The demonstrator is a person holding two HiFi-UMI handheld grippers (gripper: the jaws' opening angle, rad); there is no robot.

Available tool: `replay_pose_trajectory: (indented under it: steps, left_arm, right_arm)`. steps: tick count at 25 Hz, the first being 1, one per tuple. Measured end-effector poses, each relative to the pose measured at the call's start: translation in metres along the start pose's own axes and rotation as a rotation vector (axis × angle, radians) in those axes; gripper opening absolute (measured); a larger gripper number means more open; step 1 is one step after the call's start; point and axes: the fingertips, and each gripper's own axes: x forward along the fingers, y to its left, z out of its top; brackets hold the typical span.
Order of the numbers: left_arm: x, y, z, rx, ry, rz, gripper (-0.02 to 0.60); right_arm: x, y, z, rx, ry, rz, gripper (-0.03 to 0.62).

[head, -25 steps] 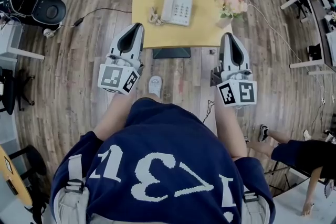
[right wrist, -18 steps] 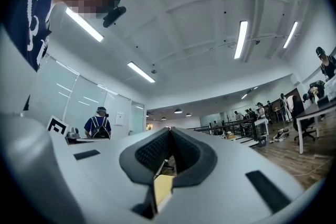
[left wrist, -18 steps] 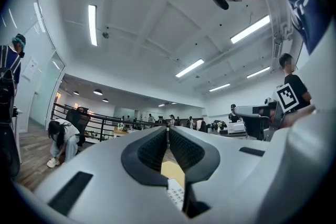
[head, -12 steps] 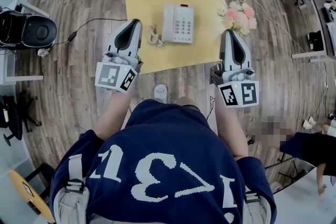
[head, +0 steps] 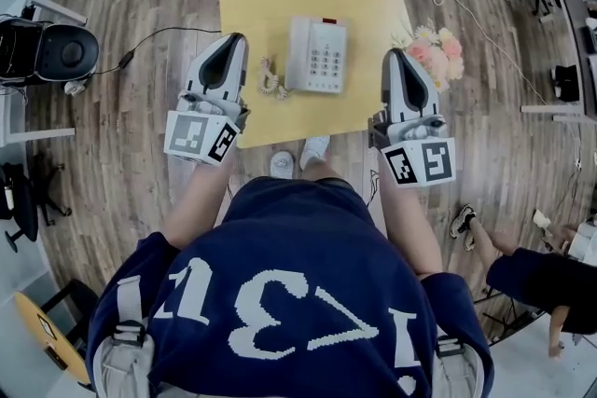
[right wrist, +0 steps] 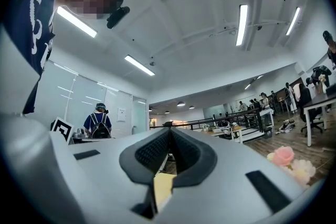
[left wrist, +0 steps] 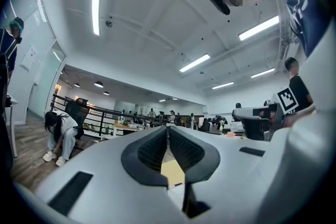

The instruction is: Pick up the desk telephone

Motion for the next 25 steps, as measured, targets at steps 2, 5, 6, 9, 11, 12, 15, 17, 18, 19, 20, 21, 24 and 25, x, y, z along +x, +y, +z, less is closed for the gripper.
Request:
replay_pose_trajectory:
  steps: [2, 5, 6, 9, 11, 12, 15, 17, 18, 19, 20, 21, 24, 25]
  left_arm:
    - [0.011, 0.005, 0.003, 0.007, -0.012, 0.022, 0.026]
    - [0.030, 0.011, 0.011, 0.030, -0.036, 0.054, 0.026]
    - [0.036, 0.012, 0.013, 0.034, -0.042, 0.067, 0.026]
    - [0.050, 0.014, 0.010, 0.049, -0.038, 0.099, 0.026]
    - [0.057, 0.015, 0.002, 0.046, -0.019, 0.131, 0.026]
    - [0.060, 0.016, -0.002, 0.041, -0.011, 0.146, 0.026]
    - [0.069, 0.015, -0.011, 0.030, 0.004, 0.162, 0.026]
    - [0.075, 0.014, -0.019, 0.025, 0.018, 0.156, 0.026]
    - [0.079, 0.014, -0.023, 0.020, 0.024, 0.150, 0.027]
    - [0.082, 0.014, -0.026, 0.014, 0.029, 0.142, 0.026]
    - [0.086, 0.015, -0.030, 0.004, 0.035, 0.130, 0.027]
    - [0.090, 0.015, -0.034, -0.005, 0.042, 0.115, 0.027]
    - [0.102, 0.016, -0.049, -0.030, 0.074, 0.061, 0.027]
    - [0.104, 0.016, -0.056, -0.038, 0.086, 0.044, 0.028]
  right_arm:
    - [0.016, -0.009, 0.002, 0.005, -0.015, 0.024, 0.027]
    - [0.040, -0.020, 0.006, 0.000, -0.028, 0.069, 0.026]
    - [0.047, -0.024, 0.007, 0.004, -0.027, 0.084, 0.026]
    - [0.067, -0.029, 0.006, 0.031, -0.022, 0.134, 0.028]
    - [0.078, -0.028, 0.003, 0.041, -0.015, 0.173, 0.028]
    - [0.082, -0.028, 0.000, 0.048, -0.010, 0.187, 0.028]
    - [0.091, -0.034, -0.013, 0.078, 0.010, 0.201, 0.028]
    - [0.094, -0.036, -0.027, 0.084, 0.041, 0.203, 0.028]
    - [0.095, -0.036, -0.034, 0.080, 0.058, 0.202, 0.028]
    - [0.096, -0.037, -0.041, 0.077, 0.075, 0.196, 0.028]
    - [0.097, -0.038, -0.047, 0.077, 0.090, 0.184, 0.028]
    - [0.097, -0.039, -0.052, 0.080, 0.105, 0.168, 0.028]
    - [0.096, -0.042, -0.069, 0.084, 0.152, 0.126, 0.028]
    - [0.097, -0.041, -0.076, 0.082, 0.168, 0.114, 0.028]
